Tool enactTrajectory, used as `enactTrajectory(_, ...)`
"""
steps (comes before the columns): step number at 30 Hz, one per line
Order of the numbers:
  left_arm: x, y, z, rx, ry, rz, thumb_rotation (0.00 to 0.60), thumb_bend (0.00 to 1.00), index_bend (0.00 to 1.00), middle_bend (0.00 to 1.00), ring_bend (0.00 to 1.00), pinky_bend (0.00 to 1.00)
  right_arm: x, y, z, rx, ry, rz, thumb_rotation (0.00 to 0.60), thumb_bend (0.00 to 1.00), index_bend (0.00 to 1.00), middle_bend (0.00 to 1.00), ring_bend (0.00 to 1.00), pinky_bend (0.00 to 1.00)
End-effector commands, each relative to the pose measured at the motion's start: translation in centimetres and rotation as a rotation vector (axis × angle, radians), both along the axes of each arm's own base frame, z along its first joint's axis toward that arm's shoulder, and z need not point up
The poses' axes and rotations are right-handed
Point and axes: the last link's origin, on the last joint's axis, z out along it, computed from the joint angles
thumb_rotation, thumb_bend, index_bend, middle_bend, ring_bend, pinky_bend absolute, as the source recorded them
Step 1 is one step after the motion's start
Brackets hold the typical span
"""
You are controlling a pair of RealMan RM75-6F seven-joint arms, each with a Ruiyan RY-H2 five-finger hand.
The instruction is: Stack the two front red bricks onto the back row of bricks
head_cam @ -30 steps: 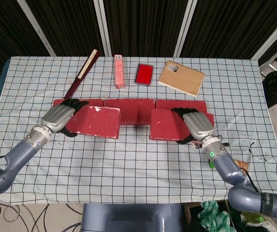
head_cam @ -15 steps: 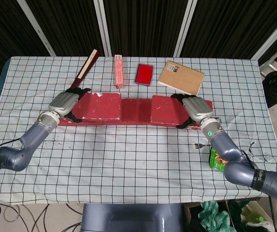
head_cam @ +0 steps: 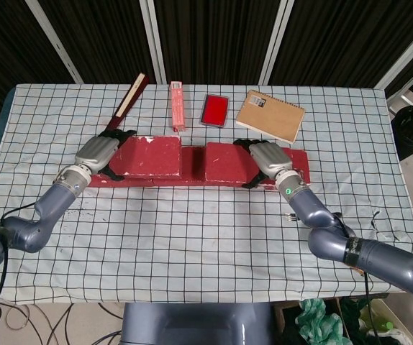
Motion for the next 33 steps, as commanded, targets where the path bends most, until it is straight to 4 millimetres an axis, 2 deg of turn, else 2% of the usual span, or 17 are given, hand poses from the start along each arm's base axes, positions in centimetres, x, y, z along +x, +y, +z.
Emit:
enactTrajectory(1, -0.2, 0.0, -0.4, -0.009, 0.002, 0.006, 0.600, 0.20, 0.04, 0.15, 0.04, 0.08, 0.1, -0.3, -0.4, -0.002, 0.001, 0.003, 0.600, 0.31, 0.30, 0.31, 0.31, 0.22)
enactTrajectory(13, -0.5, 0.6, -1.3, -0.021, 0.000, 0.022, 0.600, 0.20, 0.04, 0.15, 0.04, 0.08, -0.1, -1.3, -1.5, -0.039, 0.020, 0.027, 0.600, 0.32, 0.30, 0.31, 0.31, 0.22)
enactTrajectory(33, 1.1, 1.8, -3.6, -0.065, -0.013, 0.027, 0.600, 0.20, 0.04, 0.15, 0.04, 0.08, 0.2, -1.5, -2.5, -0.041, 0.008, 0.032, 0.600, 0.31, 0.31, 0.31, 0.31, 0.22)
